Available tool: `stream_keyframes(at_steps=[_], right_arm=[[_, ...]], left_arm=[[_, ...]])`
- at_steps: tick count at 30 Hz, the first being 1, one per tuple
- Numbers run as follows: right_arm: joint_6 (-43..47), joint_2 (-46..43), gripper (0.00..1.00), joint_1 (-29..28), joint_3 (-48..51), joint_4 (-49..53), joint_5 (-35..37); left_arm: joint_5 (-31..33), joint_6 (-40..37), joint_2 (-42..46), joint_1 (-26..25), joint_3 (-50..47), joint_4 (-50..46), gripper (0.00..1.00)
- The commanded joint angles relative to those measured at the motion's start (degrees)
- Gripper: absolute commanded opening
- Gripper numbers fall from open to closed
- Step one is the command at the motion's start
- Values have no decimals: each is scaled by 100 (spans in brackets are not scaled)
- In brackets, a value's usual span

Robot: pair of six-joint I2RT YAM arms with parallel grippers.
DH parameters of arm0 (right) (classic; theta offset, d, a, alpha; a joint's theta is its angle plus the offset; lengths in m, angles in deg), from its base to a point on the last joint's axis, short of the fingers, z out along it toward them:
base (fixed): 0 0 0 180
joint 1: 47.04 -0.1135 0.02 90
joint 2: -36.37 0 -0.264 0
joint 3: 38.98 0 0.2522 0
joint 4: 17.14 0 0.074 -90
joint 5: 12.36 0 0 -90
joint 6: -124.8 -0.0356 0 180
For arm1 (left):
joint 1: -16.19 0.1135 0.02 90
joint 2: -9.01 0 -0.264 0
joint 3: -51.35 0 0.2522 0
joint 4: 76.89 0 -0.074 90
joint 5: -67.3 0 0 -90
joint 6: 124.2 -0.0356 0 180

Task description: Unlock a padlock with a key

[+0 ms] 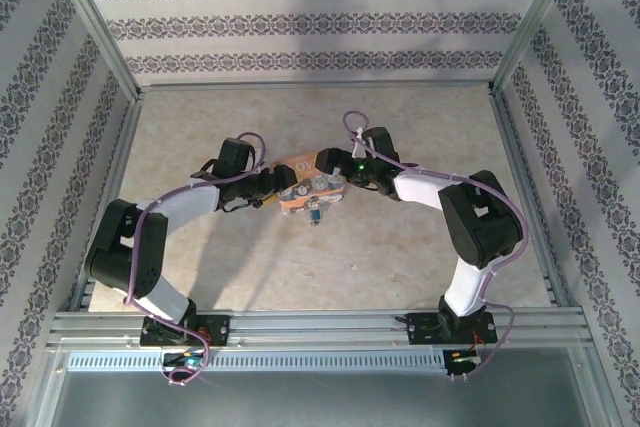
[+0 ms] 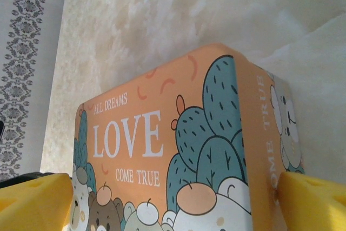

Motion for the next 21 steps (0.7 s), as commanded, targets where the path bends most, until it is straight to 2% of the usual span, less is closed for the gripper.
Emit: stream_keyframes(at_steps=[1, 8, 11, 15, 21], right_arm=[[363, -127, 96, 98, -93, 118, -255], [1075, -1573, 98, 426, 686, 932, 176], [916, -2284, 97, 396, 1234, 973, -54], [620, -2881, 88, -48, 1855, 689, -282], [254, -2785, 77, -826, 2391, -364, -1]], left_arm=[[161, 119, 341, -100, -150, 300, 82], [709, 5, 1285, 101, -433, 84, 85], [1432, -150, 1913, 156, -574, -233, 85], [2184, -365, 2663, 181, -788, -530, 86], [2439, -122, 3131, 224, -1211, -338, 87]])
